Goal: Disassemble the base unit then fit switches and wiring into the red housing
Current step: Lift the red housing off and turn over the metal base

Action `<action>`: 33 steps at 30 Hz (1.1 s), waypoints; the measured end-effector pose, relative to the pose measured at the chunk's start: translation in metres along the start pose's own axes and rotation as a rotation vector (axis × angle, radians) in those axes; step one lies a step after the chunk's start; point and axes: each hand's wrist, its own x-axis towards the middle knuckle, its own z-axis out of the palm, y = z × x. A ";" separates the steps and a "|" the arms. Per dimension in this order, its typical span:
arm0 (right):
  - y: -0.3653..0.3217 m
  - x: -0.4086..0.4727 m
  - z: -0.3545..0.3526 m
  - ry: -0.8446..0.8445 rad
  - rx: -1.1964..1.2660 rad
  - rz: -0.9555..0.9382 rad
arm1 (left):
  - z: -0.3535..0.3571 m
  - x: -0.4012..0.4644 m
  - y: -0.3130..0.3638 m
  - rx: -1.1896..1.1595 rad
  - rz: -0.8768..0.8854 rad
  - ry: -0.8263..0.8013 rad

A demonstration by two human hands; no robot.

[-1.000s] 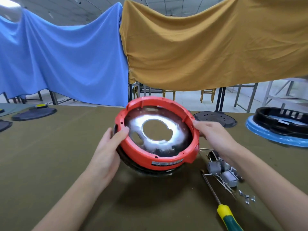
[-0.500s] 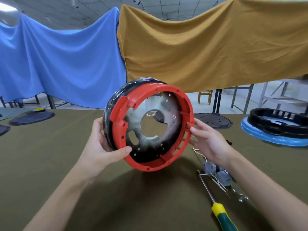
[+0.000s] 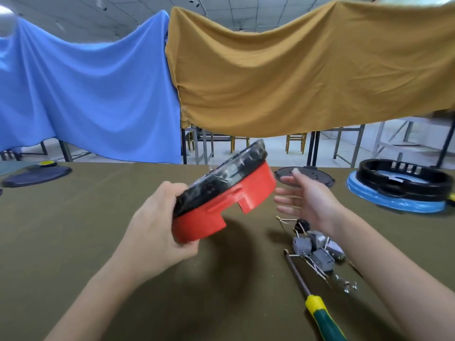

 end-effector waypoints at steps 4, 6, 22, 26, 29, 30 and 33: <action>-0.017 -0.014 -0.005 -0.047 -0.192 -0.006 | 0.012 0.000 0.018 0.297 0.292 -0.177; -0.010 -0.028 -0.001 -0.128 -0.389 0.008 | 0.018 -0.003 0.025 0.421 0.396 -0.289; 0.028 -0.046 0.008 -0.034 -0.499 -0.131 | 0.014 -0.006 -0.007 -0.358 -0.581 0.024; 0.032 -0.044 0.006 -0.017 -0.531 -0.097 | 0.030 -0.009 -0.014 -0.628 -1.081 -0.141; 0.032 -0.043 0.006 -0.051 -0.541 -0.050 | 0.039 -0.012 -0.007 -0.787 -1.075 -0.195; 0.033 -0.043 0.006 -0.048 -0.545 -0.052 | 0.040 -0.013 -0.005 -0.801 -1.065 -0.191; 0.035 -0.044 0.008 -0.013 -0.541 -0.107 | 0.043 -0.013 -0.003 -0.837 -1.066 -0.124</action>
